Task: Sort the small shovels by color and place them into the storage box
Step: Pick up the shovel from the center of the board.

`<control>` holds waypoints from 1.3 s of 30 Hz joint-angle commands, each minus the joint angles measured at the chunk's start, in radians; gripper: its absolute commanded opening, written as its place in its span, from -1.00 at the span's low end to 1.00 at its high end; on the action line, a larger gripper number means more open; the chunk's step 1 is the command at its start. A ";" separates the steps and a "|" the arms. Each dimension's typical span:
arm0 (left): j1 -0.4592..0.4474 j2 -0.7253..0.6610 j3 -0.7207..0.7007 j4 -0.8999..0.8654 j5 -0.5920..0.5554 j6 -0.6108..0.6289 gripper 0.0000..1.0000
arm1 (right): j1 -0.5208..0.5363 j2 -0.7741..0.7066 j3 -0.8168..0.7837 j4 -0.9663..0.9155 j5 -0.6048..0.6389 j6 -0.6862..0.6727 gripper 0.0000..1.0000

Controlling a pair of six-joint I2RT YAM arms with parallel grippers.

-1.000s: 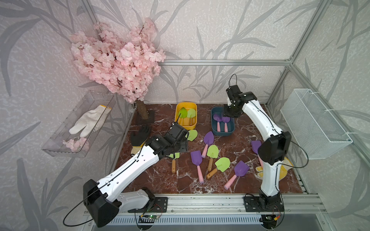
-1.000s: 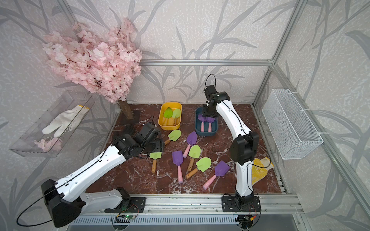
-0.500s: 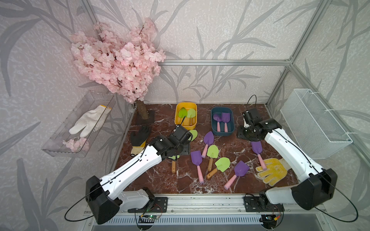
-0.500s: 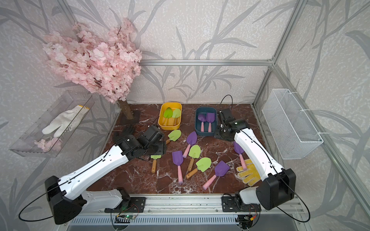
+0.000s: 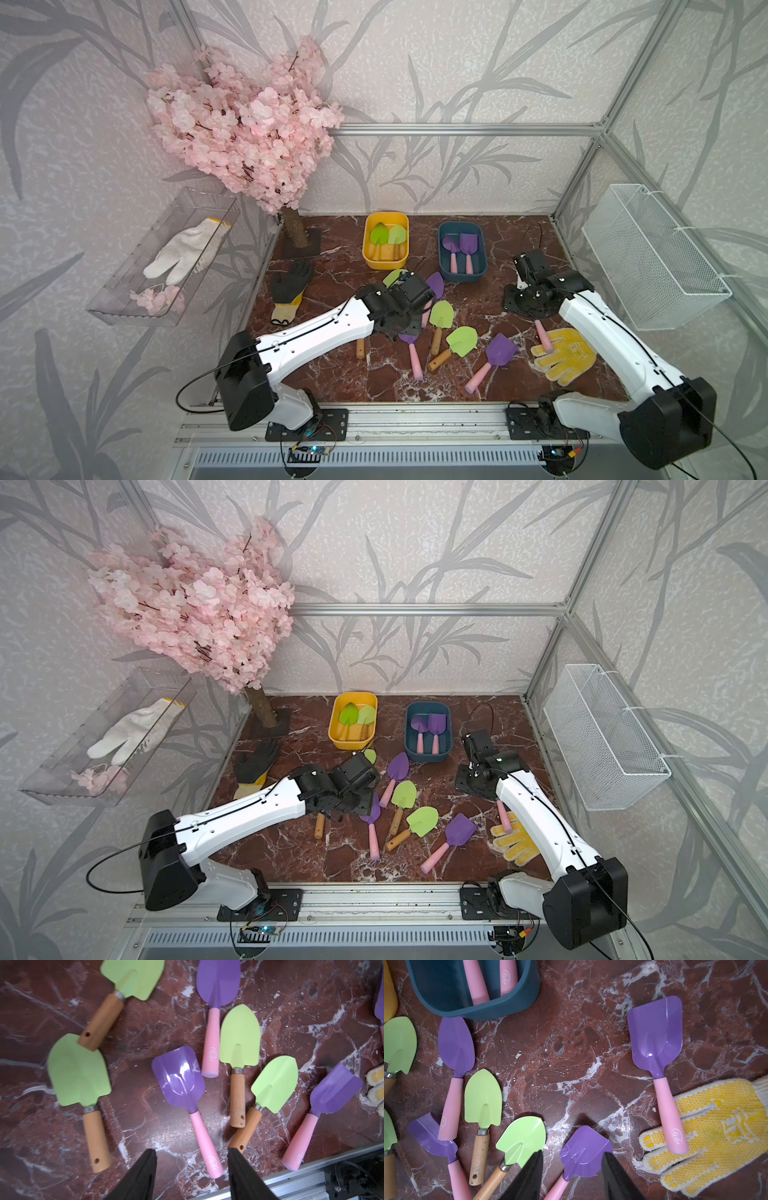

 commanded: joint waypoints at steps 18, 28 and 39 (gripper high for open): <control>-0.086 0.401 0.186 0.009 0.151 0.013 0.14 | -0.058 -0.054 -0.046 0.018 -0.031 -0.021 0.03; -0.080 0.471 0.242 -0.045 0.134 0.064 0.14 | -0.064 -0.058 -0.055 0.021 -0.035 -0.025 0.02; -0.074 0.505 0.260 -0.053 0.140 0.095 0.13 | -0.066 -0.049 -0.054 0.024 -0.032 -0.026 0.03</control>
